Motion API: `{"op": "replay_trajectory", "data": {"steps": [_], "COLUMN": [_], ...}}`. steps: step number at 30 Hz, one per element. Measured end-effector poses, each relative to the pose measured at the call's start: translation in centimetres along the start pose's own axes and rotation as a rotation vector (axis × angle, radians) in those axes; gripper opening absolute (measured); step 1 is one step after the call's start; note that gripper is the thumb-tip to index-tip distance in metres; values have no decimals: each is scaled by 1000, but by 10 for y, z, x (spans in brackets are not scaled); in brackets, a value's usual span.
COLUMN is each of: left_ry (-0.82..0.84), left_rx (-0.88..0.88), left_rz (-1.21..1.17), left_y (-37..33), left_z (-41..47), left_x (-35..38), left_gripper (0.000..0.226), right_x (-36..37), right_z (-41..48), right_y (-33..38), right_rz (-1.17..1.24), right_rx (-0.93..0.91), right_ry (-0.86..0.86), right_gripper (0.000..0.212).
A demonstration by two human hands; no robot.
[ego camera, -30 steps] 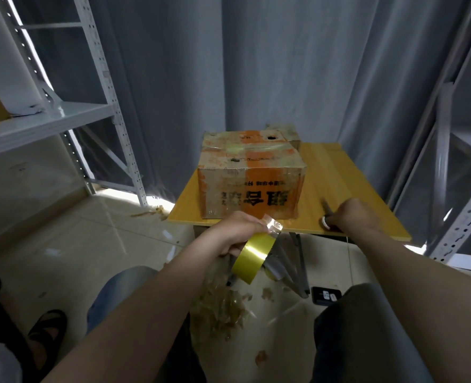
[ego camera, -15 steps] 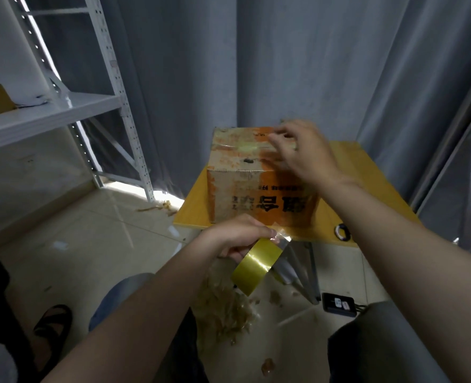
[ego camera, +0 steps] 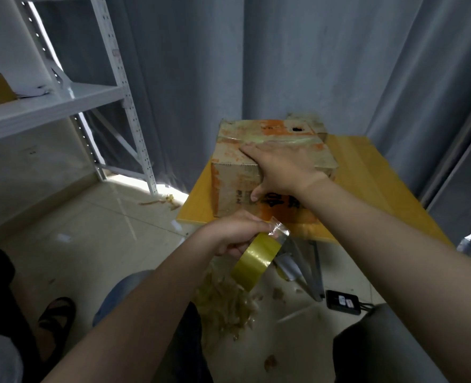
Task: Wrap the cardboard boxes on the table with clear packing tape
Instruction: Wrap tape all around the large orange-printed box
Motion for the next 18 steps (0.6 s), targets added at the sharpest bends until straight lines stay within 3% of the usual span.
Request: {"op": "replay_trajectory", "data": {"steps": [5,7,9,11,15,18], "left_ry": [-8,-46,-94,-143,-307,-373], "left_rx": [6,33,72,129,222,293], "left_rz": [-33,-69,-109,-155,-237,-304], "left_y": [1,-3,-7,-14,-26,-34], "left_z": [-11,-19,-29,-39,-51,-59], "left_x": [-5,-9,-16,-22,-36,-42], "left_gripper": [31,27,20,15,15,11], "right_x": [-2,-6,-15,-21,-28,-35], "right_z": [-21,-22,-19,-18,-21,-29], "right_y": [9,4,-3,-9,-11,-7], "right_rz": [-148,79,443,652,782,619], "right_rx": [-85,-72,38,126,88,-11], "right_ry": [-231,-291,-348,-413,-247,-70], "right_gripper": [131,111,72,41,46,52]}}
Point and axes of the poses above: each hand's wrist, its own z-axis towards the middle knuckle, its own x-axis out of the palm, y = z × x, the point moved 4 cm from there along z, towards the middle knuckle, and after that the axes turned 6 degrees about -y, right-handed, at the moved point
